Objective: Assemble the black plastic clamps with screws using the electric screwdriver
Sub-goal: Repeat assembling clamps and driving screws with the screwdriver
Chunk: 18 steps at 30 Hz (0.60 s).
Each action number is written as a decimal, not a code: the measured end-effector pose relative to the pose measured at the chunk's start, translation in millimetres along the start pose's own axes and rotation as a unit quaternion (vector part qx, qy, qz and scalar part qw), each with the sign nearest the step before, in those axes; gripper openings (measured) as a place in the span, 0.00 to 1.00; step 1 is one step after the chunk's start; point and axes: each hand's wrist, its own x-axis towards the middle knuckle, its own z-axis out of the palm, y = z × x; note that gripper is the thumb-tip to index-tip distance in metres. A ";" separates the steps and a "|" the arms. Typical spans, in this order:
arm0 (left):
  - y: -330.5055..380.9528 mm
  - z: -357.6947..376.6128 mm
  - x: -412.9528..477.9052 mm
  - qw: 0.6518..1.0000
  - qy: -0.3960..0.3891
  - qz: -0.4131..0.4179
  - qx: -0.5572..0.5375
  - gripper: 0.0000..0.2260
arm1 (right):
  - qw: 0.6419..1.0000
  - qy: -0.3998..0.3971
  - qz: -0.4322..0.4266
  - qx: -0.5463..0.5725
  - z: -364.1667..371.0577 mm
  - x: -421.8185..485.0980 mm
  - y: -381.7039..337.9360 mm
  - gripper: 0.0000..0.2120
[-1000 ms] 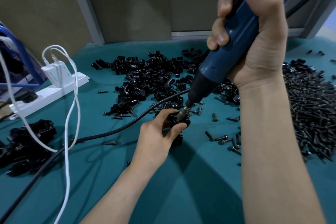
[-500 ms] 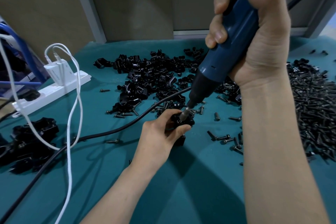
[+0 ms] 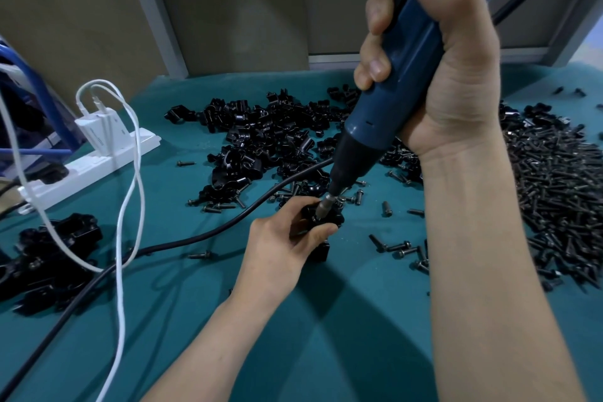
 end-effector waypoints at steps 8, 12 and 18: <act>-2.5 -0.1 0.9 1.000 0.000 0.006 0.004 0.10 | 1.000 -0.014 0.000 -0.002 0.6 -0.1 1.8 0.08; -2.4 -0.2 0.9 1.000 -0.003 -0.004 -0.011 0.09 | 1.000 -0.028 -0.004 -0.007 4.0 -0.2 3.5 0.07; -2.5 -1.1 0.5 1.000 -0.002 -0.002 -0.020 0.09 | 1.000 -0.027 0.001 -0.015 5.9 0.2 5.0 0.05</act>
